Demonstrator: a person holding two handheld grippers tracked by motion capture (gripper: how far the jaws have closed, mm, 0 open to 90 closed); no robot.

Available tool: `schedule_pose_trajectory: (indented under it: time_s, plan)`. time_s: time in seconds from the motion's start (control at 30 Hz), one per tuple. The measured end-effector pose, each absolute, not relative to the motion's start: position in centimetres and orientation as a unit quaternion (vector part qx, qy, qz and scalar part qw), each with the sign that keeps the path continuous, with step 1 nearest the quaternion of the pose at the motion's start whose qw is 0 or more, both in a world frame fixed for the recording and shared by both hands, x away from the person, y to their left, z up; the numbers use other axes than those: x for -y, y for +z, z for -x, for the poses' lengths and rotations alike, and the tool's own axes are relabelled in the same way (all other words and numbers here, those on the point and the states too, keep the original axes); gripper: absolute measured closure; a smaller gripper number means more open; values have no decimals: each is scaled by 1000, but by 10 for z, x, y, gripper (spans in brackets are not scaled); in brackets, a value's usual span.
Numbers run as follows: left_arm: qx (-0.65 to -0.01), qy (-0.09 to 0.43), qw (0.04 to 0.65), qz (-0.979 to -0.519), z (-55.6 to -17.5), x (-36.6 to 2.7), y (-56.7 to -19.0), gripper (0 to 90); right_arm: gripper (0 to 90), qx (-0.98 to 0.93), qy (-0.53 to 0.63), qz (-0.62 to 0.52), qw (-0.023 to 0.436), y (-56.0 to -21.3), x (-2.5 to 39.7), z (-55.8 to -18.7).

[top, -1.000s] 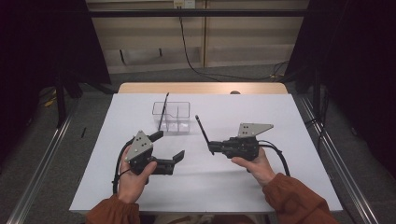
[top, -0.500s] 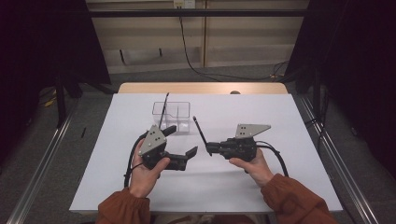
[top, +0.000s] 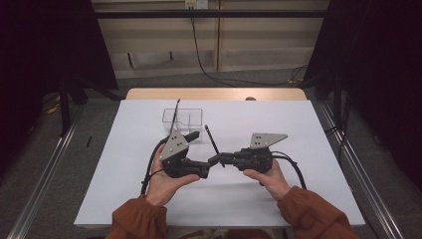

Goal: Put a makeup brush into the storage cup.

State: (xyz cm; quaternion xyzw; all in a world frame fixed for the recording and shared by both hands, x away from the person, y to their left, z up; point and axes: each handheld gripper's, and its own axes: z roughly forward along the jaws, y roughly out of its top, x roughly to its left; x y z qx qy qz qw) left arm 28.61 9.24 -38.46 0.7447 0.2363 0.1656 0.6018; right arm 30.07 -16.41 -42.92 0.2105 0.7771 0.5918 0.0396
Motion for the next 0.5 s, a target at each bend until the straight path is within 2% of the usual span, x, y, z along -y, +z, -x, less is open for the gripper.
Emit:
schedule_pose_trajectory:
  time_s: [0.3,0.5]
  plan:
    - [-244,166,605,-739,-292,-91,-386,297,845,-776,594,-208,39,-429,163,-300]
    - [-247,162,608,-737,-293,-90,-386,398,845,-777,592,-209,39,-430,164,-300]
